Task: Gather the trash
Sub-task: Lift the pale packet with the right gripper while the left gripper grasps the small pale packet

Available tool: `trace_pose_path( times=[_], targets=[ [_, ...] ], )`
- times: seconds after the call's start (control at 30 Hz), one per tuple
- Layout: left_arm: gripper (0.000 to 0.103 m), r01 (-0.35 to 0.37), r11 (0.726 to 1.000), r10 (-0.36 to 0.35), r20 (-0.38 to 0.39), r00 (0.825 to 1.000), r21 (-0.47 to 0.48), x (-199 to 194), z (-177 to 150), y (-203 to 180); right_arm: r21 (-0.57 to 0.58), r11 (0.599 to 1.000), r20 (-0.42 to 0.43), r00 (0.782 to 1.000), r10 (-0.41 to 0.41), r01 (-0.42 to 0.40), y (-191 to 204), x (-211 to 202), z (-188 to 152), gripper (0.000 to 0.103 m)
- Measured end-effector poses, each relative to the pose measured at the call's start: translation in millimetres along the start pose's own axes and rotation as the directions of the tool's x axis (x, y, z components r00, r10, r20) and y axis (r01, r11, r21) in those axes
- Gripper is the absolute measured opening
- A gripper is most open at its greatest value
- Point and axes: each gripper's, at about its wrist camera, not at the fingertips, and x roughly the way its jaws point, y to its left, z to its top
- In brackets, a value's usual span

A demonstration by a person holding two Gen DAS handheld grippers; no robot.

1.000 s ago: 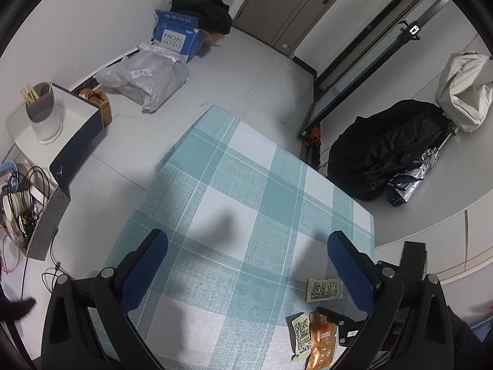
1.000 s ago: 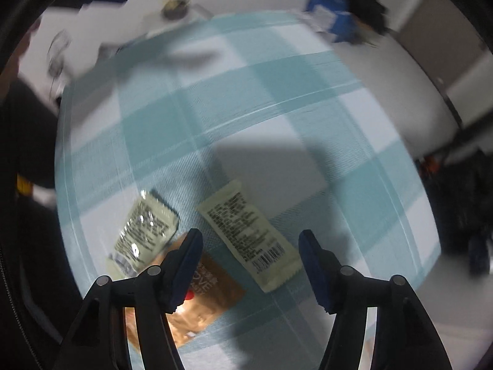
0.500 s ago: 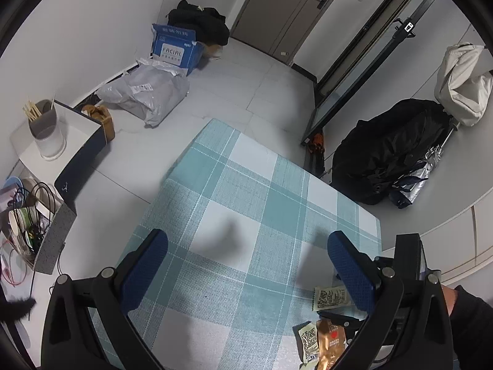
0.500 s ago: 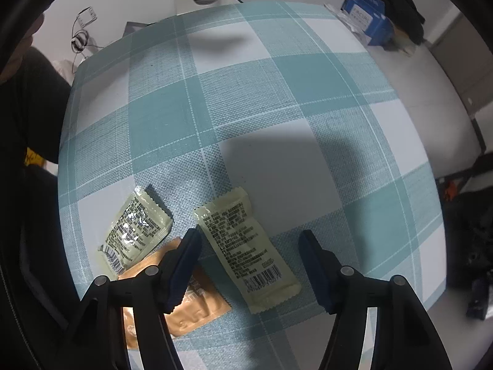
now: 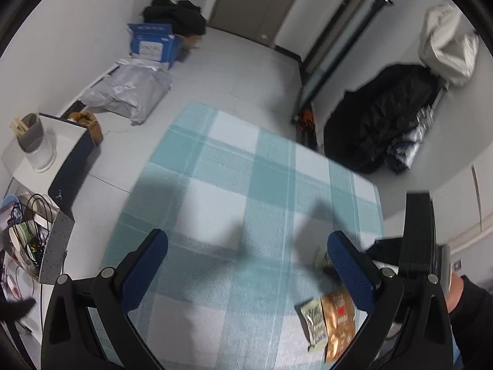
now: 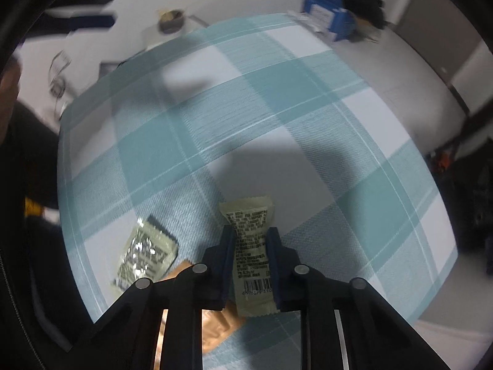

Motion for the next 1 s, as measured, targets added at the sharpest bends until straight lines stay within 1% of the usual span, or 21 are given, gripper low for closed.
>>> trace_pose_path(
  times=[0.07,0.13,0.23,0.33,0.4,0.47,0.53,0.63,0.77,0.8,0.83,0.87,0.9,0.97,1.0],
  targets=[
    [0.101,0.006,1.000,-0.005,-0.032,0.999,0.018,3,-6,-3,0.067,0.998,0.020,1.000,-0.003,0.002,-6,-3,-4,0.015],
    [0.101,0.016,1.000,-0.015,-0.056,0.998,0.025,6,-12,-6,0.142,0.990,0.049,0.999,-0.005,-0.002,-9,-12,-11,0.015],
    [0.101,0.016,0.998,-0.012,-0.077,0.997,0.055,7,-21,-15,0.261,0.965,0.091,0.996,-0.004,-0.020,-21,-23,-21,0.014],
    [0.101,0.017,0.997,-0.009,-0.109,0.994,0.074,9,-29,-23,0.356,0.933,0.153,0.988,0.006,-0.060,-29,-37,-34,0.014],
    [0.100,0.029,0.996,-0.016,-0.151,0.988,0.084,12,-36,-28,0.381,0.922,0.182,0.983,-0.001,-0.069,-29,-48,-43,0.014],
    [0.094,0.042,0.995,-0.023,-0.200,0.980,0.094,16,-45,-33,0.390,0.919,0.213,0.977,-0.027,-0.059,-31,-58,-45,0.014],
    [0.093,0.057,0.995,-0.036,-0.226,0.973,0.083,18,-57,-36,0.405,0.914,0.236,0.966,-0.108,0.003,-24,-76,-46,0.014],
    [0.093,0.057,0.995,-0.036,-0.244,0.969,0.078,22,-71,-44,0.446,0.895,0.296,0.946,-0.130,-0.017,-18,-98,-56,0.014],
    [0.092,0.051,0.994,-0.025,-0.246,0.969,0.098,29,-79,-60,0.454,0.890,0.346,0.928,-0.136,-0.039,-4,-115,-69,0.014],
    [0.089,0.052,0.994,-0.027,-0.245,0.969,0.097,31,-79,-62,0.456,0.889,0.355,0.925,-0.137,-0.043,-3,-117,-71,0.014],
    [0.077,0.058,0.994,-0.033,-0.250,0.968,0.092,34,-80,-64,0.457,0.888,0.360,0.923,-0.139,-0.044,-1,-120,-73,0.014],
    [0.069,0.056,0.995,-0.032,-0.267,0.963,0.083,39,-81,-64,0.458,0.888,0.365,0.920,-0.141,-0.046,-1,-123,-76,0.014],
    [0.060,0.054,0.996,-0.032,-0.281,0.959,0.071,44,-82,-65,0.459,0.887,0.373,0.917,-0.143,-0.049,-1,-121,-75,0.014],
    [0.058,0.050,0.998,-0.034,-0.296,0.955,0.049,50,-84,-66,0.464,0.885,0.392,0.905,-0.162,-0.043,-1,-121,-75,0.014],
    [0.058,0.036,0.998,-0.019,-0.291,0.957,0.053,51,-84,-68,0.465,0.885,0.403,0.899,-0.171,-0.040,-1,-124,-77,0.014]
  ],
)
